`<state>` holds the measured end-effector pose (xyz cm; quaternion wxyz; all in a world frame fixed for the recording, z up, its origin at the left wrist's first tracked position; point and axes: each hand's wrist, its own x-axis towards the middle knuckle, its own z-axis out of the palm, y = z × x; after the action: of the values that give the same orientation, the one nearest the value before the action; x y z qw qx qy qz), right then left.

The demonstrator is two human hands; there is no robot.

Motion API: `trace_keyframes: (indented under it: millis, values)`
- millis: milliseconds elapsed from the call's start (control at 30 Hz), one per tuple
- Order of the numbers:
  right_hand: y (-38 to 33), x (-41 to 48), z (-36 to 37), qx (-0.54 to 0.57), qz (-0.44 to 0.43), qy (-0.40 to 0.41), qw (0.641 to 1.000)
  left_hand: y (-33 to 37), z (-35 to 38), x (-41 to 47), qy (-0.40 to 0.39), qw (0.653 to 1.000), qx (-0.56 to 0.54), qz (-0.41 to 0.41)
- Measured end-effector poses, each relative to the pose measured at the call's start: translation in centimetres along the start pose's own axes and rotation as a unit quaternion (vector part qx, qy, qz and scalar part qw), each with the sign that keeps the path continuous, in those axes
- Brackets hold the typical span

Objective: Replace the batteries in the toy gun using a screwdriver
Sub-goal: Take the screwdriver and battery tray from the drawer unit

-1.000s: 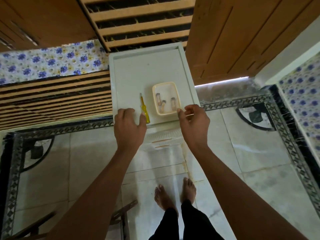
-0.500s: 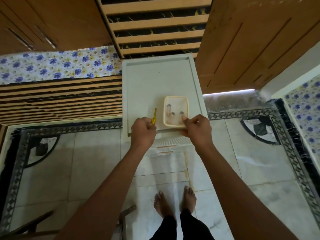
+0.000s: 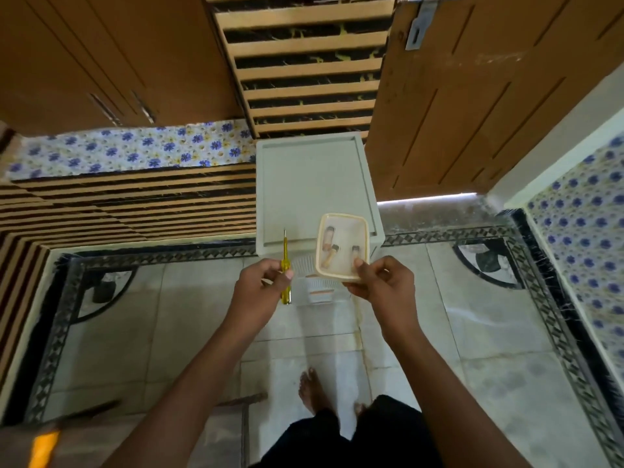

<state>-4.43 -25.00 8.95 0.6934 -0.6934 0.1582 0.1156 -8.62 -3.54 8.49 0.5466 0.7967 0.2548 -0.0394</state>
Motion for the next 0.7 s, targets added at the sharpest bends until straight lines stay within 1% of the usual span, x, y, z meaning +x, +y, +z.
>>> trace_keyframes:
  millis: [167,233,400,500,600,700]
  values:
    - [-1.3,-5.6,-2.8,0.006,-0.039,-0.038,0.999,1.2,0.6,-8.3,0.011,0.999,-0.017,0.029]
    - [-1.3,-7.6,-4.1,-0.003,-0.053,-0.046,0.998,0.7,1.6,-11.6,0.035,0.998,-0.036,0.033]
    - [0.1,-12.4,-7.1,-0.019,-0.069,-0.097,0.993,-1.3,3.6,-19.3,0.109,0.989,-0.096,0.000]
    - [1.2,-14.9,-8.2,-0.030,-0.065,-0.130,0.989,-2.8,3.7,-23.1,0.139,0.983,-0.121,-0.016]
    - [2.5,-18.2,-8.4,-0.031,-0.063,-0.156,0.985,-4.6,2.6,-27.0,0.164,0.976,-0.143,-0.023]
    - [3.5,-21.8,-7.9,-0.022,-0.047,-0.190,0.980,-6.2,1.0,-30.8,0.192,0.971,-0.135,-0.041]
